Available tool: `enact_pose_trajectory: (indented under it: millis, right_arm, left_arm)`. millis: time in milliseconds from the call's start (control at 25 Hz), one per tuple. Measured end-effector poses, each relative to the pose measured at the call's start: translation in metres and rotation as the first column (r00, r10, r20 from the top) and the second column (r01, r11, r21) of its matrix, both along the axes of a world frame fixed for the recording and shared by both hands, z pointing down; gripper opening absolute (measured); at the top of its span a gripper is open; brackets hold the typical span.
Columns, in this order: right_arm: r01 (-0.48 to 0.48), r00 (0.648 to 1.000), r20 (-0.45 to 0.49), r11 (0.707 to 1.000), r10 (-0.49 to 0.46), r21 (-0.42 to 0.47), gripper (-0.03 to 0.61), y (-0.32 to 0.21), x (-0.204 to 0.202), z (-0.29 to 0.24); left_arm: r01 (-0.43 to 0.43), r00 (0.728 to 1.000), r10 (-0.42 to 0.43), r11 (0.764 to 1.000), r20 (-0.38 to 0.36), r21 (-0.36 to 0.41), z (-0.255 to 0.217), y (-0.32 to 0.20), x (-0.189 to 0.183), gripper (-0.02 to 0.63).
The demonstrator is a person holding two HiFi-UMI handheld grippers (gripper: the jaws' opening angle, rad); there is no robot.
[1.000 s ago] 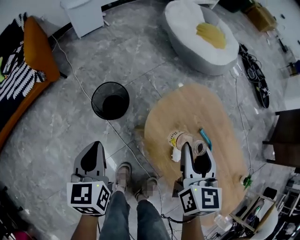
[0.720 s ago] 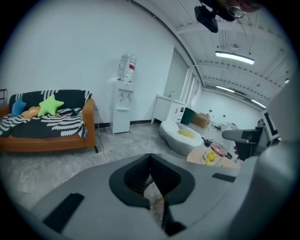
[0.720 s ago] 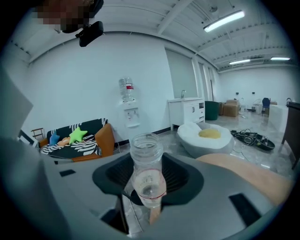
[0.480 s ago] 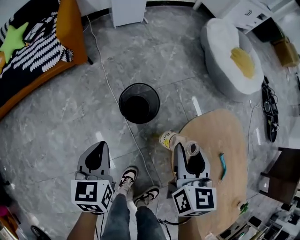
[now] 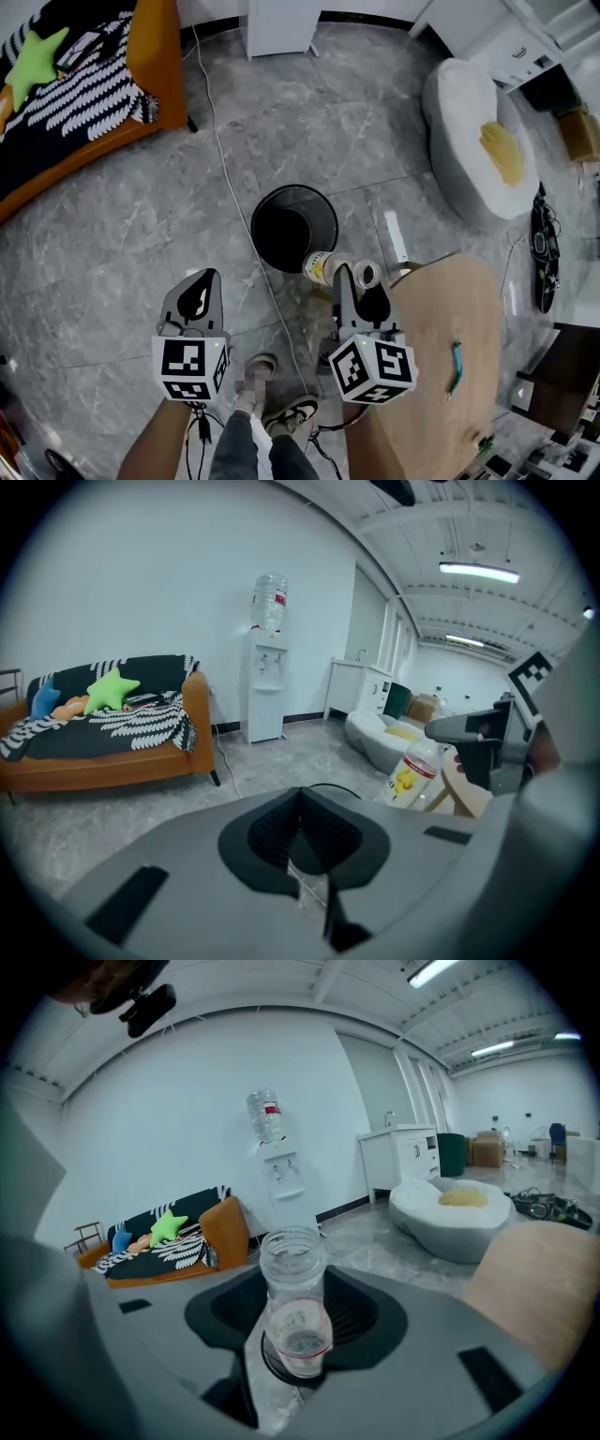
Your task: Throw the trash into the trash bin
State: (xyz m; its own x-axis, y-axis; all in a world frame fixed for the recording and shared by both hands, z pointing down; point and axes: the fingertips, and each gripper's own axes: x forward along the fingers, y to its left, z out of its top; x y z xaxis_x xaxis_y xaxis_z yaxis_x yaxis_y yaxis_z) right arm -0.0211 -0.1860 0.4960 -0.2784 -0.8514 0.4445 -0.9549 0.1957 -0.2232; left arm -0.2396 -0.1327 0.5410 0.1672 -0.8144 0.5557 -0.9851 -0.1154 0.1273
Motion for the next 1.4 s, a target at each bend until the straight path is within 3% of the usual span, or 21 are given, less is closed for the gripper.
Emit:
enact_pose_trajectory:
  millis: [200, 520, 680, 800, 1080, 1400]
  right_arm:
    - [0.051, 0.998, -0.041, 0.998, -0.049, 0.03, 0.192, -0.034, -0.019, 0.032]
    - [0.076, 0.994, -0.075, 0.997, -0.078, -0.022, 0.192, -0.057, -0.039, 0.091]
    - [0.079, 0.992, -0.093, 0.997, -0.08, -0.015, 0.193, -0.06, -0.044, 0.096]
    - [0.067, 0.994, -0.085, 0.998, -0.067, -0.008, 0.314, -0.06, -0.043, 0.097]
    - [0.048, 0.996, -0.067, 0.998, -0.05, -0.028, 0.298, -0.05, -0.033, 0.094]
    - [0.02, 0.999, -0.033, 1.0, -0.021, -0.011, 0.296, -0.04, -0.007, 0.065]
  left_arm:
    - [-0.015, 1.0, 0.015, 1.0, 0.0, 0.004, 0.027, -0.031, -0.004, -0.008]
    - [-0.01, 1.0, 0.01, 1.0, -0.02, -0.017, 0.058, -0.055, -0.019, -0.008]
    - [-0.009, 1.0, 0.009, 1.0, -0.022, -0.006, 0.057, -0.056, -0.026, -0.008]
    - [0.012, 0.999, -0.012, 1.0, -0.037, -0.005, 0.054, -0.054, -0.031, -0.008]
    - [0.026, 0.999, -0.027, 1.0, -0.034, -0.011, 0.051, -0.053, -0.03, -0.008]
    - [-0.014, 0.999, 0.013, 1.0, -0.039, -0.019, 0.037, -0.048, 0.004, -0.008]
